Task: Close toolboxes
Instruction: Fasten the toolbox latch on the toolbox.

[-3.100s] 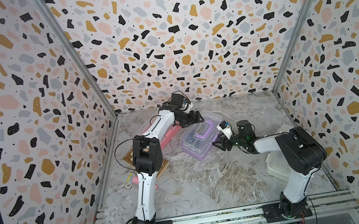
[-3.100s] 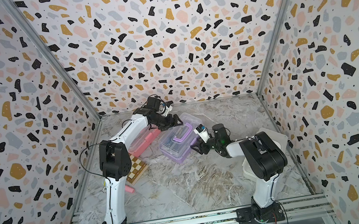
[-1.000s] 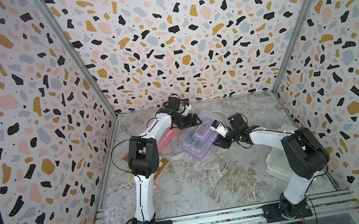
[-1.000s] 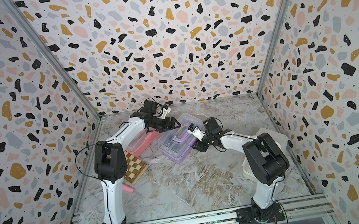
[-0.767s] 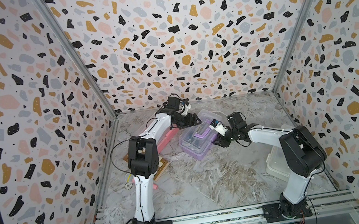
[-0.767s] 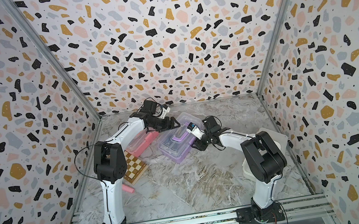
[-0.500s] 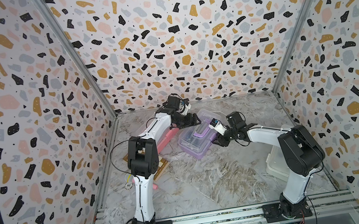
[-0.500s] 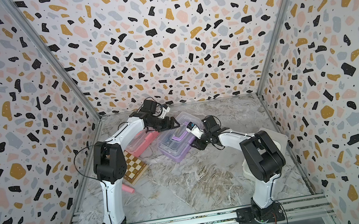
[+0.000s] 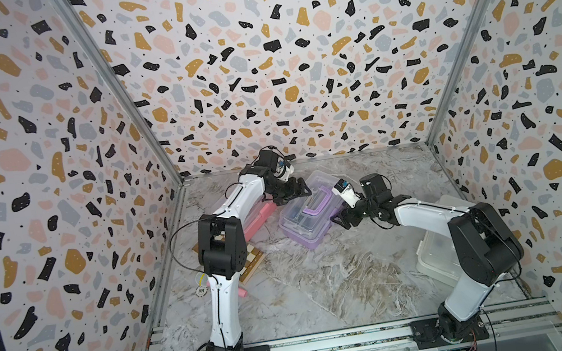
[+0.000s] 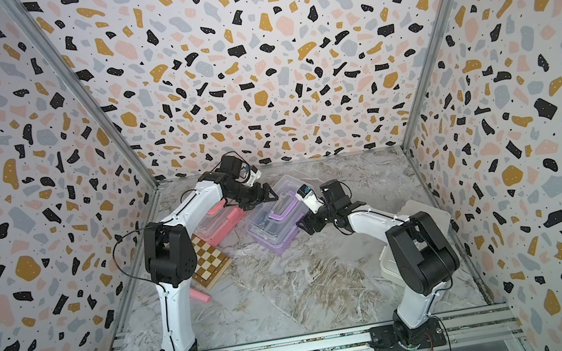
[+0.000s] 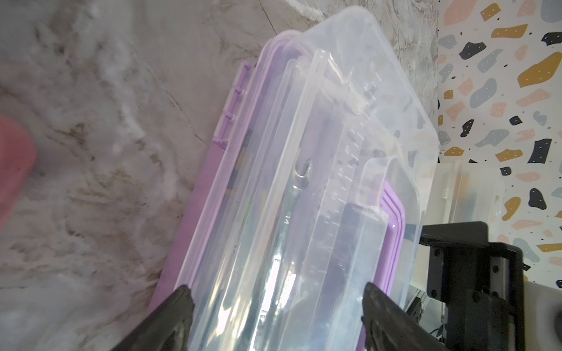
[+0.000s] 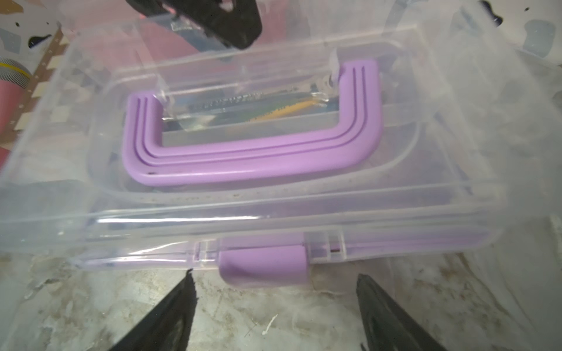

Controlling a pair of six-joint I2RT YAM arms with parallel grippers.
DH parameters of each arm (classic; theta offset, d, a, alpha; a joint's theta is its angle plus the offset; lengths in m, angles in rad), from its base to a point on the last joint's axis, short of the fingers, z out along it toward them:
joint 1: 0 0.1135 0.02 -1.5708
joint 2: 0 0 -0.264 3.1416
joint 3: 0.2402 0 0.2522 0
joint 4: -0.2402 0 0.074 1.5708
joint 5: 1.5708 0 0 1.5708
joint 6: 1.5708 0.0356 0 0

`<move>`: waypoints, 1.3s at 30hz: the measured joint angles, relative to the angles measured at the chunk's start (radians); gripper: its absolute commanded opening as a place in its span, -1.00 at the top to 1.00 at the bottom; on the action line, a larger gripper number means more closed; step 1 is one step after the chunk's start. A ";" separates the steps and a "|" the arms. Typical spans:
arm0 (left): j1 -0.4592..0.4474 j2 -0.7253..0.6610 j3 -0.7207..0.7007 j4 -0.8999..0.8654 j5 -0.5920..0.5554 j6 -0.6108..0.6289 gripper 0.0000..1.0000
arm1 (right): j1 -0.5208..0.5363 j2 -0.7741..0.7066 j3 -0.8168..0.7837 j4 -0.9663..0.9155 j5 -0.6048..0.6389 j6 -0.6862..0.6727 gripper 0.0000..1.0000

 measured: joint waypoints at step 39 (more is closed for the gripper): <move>0.035 -0.119 -0.233 0.201 0.012 -0.035 -0.64 | 0.021 0.060 -0.059 0.214 0.019 1.486 -0.52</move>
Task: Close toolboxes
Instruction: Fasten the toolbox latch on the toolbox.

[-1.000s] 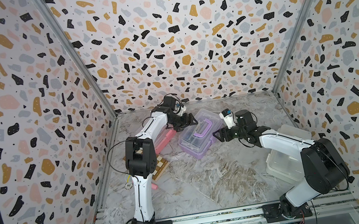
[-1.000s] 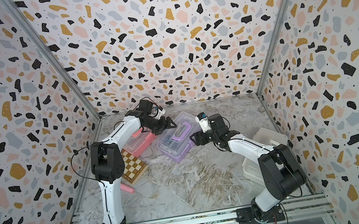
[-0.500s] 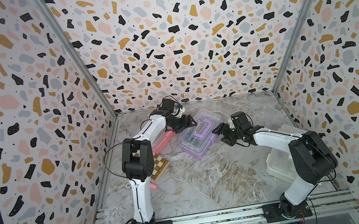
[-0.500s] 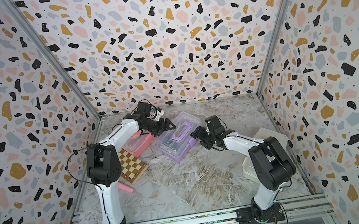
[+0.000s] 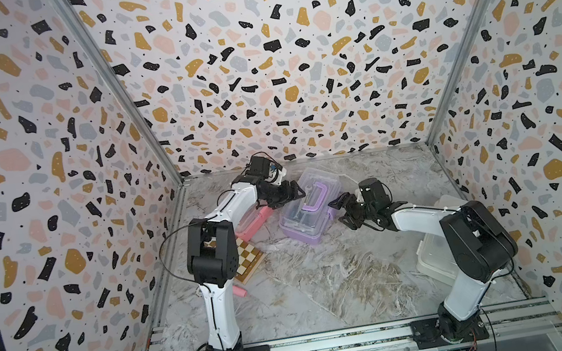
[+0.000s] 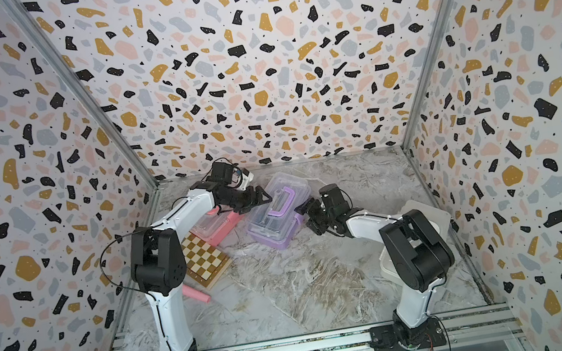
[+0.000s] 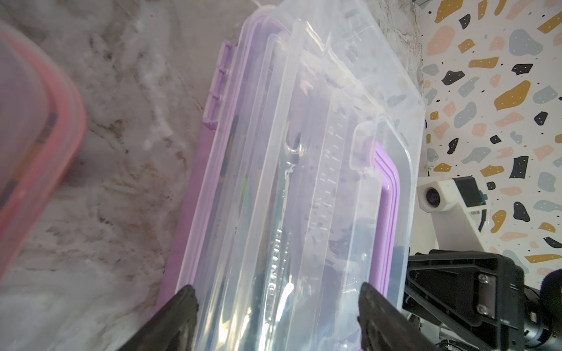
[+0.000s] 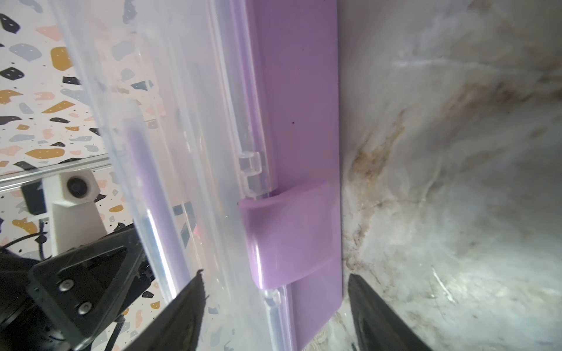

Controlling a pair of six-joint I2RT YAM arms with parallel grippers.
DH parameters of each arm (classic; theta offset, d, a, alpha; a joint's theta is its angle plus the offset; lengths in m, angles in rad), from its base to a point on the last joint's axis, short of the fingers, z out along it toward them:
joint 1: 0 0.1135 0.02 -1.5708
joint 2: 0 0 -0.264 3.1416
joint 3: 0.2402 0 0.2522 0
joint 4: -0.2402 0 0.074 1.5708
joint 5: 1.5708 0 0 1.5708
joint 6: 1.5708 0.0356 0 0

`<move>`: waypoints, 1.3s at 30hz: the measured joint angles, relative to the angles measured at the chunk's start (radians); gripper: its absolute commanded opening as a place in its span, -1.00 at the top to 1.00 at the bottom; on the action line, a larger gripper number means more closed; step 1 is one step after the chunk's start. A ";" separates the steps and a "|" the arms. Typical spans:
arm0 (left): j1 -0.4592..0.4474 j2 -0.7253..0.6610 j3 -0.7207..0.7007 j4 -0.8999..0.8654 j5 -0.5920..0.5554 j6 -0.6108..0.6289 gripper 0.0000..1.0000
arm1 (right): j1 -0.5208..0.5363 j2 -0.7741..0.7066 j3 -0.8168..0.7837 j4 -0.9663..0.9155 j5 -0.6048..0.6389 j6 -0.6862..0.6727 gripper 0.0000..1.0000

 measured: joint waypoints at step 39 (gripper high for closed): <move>0.005 -0.016 -0.014 0.011 -0.028 0.008 -0.68 | -0.011 0.137 0.083 0.203 -0.028 -0.105 -0.47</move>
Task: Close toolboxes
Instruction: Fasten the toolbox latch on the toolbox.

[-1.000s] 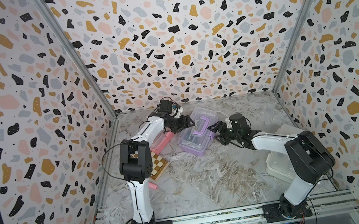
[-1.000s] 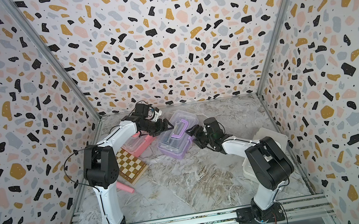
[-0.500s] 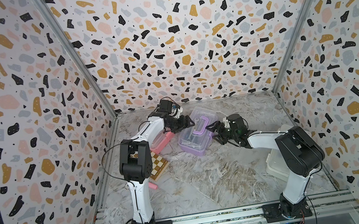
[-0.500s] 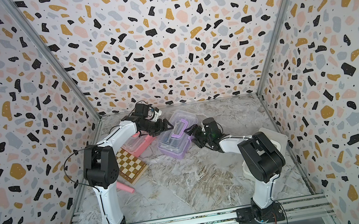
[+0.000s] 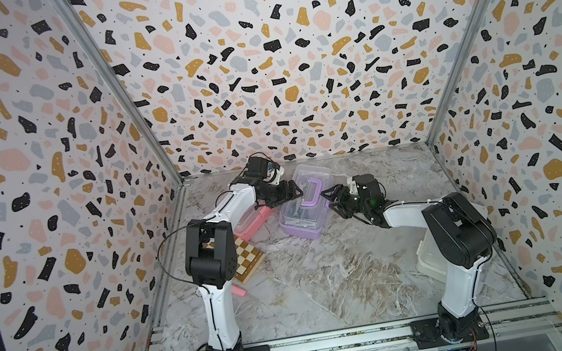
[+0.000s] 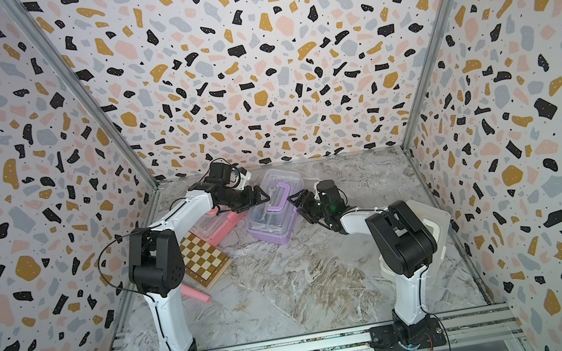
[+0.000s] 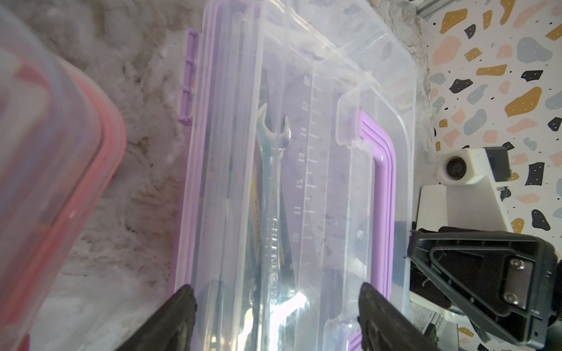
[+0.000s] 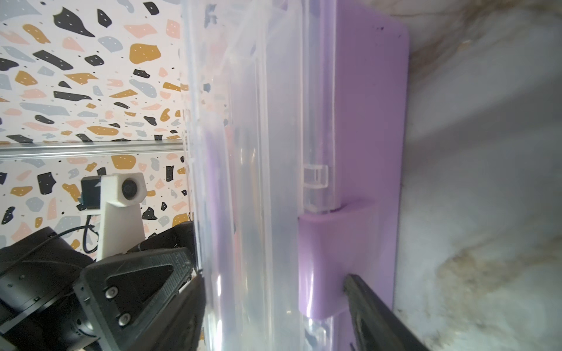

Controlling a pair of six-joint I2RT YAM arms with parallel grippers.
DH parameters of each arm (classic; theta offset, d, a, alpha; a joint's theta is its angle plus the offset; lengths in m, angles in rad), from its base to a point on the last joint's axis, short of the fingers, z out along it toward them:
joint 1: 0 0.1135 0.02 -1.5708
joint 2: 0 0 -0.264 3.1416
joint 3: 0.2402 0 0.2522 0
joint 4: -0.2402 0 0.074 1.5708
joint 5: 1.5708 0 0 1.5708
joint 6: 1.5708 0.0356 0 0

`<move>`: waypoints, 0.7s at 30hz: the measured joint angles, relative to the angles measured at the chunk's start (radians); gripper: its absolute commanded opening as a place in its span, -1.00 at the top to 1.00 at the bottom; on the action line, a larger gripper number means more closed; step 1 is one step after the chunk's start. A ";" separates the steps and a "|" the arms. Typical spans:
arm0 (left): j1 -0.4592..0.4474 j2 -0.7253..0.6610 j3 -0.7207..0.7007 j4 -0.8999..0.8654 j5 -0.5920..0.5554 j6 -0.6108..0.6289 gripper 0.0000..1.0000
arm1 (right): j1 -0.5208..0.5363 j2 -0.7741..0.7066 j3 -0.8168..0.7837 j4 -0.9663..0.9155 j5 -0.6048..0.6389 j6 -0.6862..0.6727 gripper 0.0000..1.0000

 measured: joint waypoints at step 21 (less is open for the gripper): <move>-0.052 -0.129 0.098 -0.152 0.135 -0.078 -0.98 | -0.319 -0.431 0.203 -1.131 0.427 -0.517 -0.79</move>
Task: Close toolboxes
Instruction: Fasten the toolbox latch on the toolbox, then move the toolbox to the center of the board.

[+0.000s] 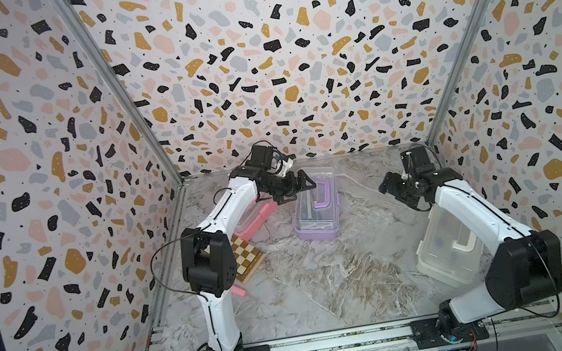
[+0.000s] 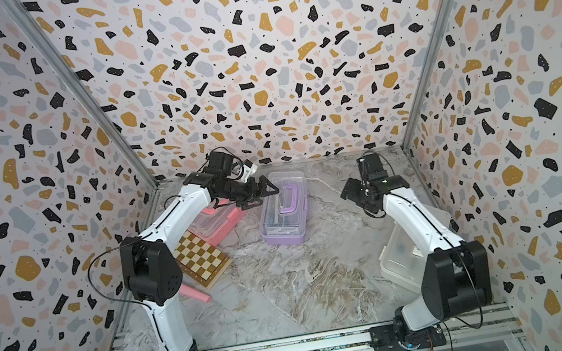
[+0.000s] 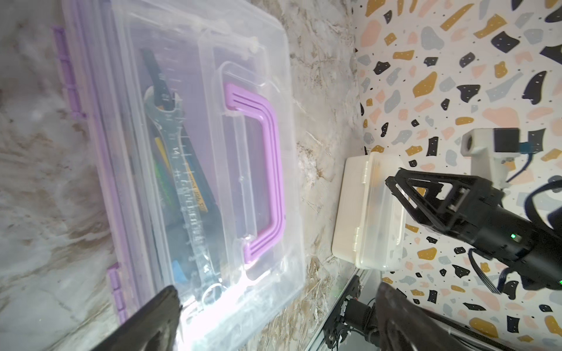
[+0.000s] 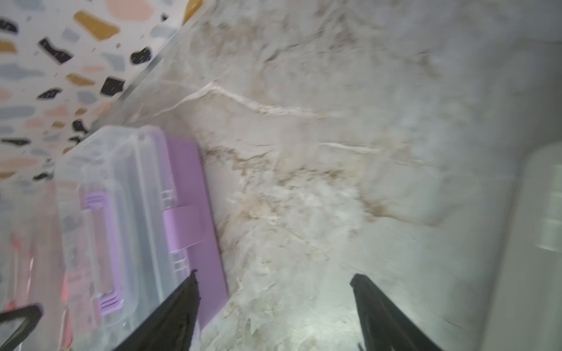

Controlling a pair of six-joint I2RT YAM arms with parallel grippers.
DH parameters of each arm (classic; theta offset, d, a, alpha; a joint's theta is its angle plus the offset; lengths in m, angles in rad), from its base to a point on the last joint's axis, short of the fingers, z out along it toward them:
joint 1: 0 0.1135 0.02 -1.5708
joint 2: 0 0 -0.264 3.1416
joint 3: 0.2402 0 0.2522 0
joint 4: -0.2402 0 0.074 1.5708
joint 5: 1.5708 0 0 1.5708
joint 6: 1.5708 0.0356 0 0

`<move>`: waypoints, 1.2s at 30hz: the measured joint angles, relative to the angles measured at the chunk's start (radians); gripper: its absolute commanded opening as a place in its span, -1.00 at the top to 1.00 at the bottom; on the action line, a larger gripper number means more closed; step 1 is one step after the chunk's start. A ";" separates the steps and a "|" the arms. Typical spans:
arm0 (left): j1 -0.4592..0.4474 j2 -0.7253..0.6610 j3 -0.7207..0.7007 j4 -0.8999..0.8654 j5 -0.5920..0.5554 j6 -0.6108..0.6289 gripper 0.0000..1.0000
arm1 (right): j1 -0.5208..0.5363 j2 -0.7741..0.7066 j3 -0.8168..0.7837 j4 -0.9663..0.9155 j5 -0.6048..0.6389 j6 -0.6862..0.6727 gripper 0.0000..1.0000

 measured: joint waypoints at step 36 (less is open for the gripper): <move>0.064 -0.318 -0.422 0.098 -0.157 0.028 -0.98 | -0.172 -0.059 -0.121 -0.136 -0.001 -0.205 -0.36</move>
